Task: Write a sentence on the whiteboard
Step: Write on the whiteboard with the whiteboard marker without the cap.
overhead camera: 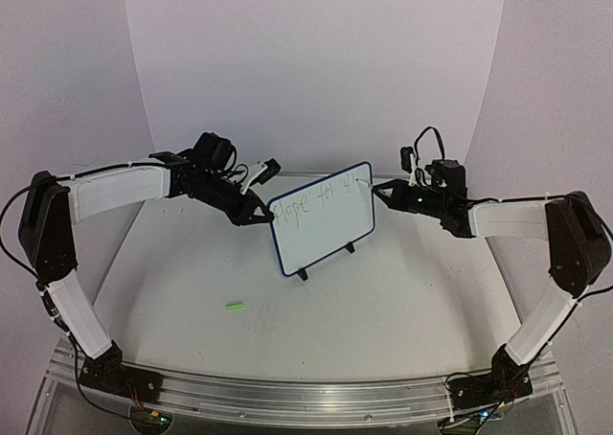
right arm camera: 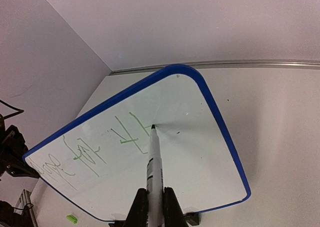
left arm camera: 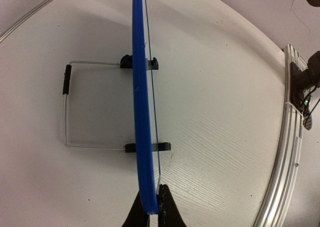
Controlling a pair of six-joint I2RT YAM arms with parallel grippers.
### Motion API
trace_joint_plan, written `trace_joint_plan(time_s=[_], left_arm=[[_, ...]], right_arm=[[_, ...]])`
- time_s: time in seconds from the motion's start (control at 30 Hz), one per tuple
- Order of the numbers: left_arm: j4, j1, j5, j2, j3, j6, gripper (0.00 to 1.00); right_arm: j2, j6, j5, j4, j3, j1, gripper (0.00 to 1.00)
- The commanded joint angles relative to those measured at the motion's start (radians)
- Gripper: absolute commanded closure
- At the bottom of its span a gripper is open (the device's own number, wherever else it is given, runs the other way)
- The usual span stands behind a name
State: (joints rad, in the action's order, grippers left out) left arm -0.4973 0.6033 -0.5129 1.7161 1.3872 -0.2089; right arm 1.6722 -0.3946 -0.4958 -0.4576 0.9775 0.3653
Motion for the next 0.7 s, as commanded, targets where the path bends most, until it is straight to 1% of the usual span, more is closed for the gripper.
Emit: trace_joint_plan(time_s=[0.0,0.67], left_arm=[[-0.064,0.004,0.044,0.023,0.004,-0.029,1.0],[-0.063,0.004,0.044,0.025,0.004,-0.03,1.0]], right_arm=[[0.006,-0.003,0.024,-0.022,0.029,0.003,1.0],[0.033,-0.01,0.014,-0.015,-0.026,0.004,1.0]])
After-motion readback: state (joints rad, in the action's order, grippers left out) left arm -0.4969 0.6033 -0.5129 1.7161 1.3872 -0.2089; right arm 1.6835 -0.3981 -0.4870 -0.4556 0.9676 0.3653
